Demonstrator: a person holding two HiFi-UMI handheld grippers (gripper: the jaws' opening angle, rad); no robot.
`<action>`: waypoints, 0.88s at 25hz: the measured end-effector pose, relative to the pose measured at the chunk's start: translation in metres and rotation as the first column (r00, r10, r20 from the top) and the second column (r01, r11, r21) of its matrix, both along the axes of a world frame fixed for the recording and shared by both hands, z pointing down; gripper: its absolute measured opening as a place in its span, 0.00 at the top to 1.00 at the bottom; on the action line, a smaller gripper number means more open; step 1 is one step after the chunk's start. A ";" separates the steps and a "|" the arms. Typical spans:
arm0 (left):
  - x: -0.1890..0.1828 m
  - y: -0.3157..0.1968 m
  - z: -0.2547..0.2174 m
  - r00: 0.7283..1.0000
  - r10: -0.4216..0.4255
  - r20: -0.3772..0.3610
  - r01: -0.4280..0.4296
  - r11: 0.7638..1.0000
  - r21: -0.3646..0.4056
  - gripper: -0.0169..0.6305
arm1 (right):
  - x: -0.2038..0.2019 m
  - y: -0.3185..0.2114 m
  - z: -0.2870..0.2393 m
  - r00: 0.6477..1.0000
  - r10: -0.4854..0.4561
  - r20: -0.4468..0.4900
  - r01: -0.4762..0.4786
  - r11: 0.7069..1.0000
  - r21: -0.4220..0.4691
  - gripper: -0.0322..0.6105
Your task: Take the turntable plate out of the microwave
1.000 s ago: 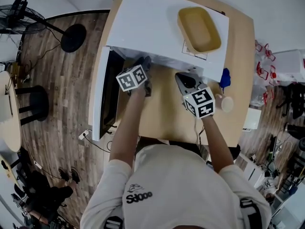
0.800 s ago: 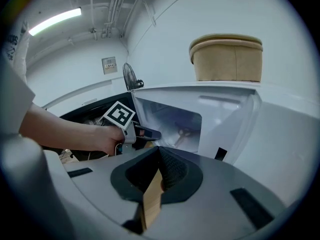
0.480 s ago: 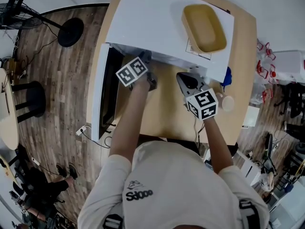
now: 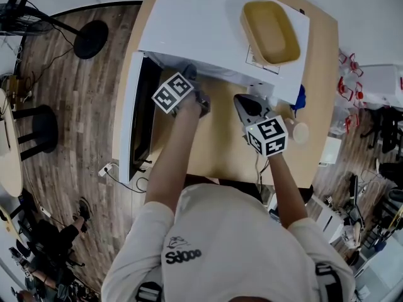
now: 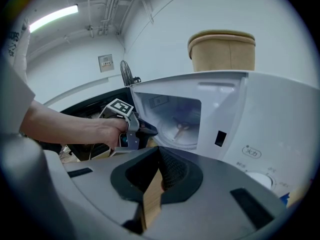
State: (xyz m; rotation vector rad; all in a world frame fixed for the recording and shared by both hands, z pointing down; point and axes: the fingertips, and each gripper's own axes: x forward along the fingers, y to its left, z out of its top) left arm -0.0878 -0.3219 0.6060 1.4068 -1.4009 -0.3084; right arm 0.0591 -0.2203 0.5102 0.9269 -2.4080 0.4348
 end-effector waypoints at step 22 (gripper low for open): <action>-0.015 -0.019 -0.007 0.984 -0.024 0.176 0.014 0.998 0.056 0.85 | 0.018 0.025 0.008 0.999 0.027 -0.031 -0.027 1.000 -0.007 0.94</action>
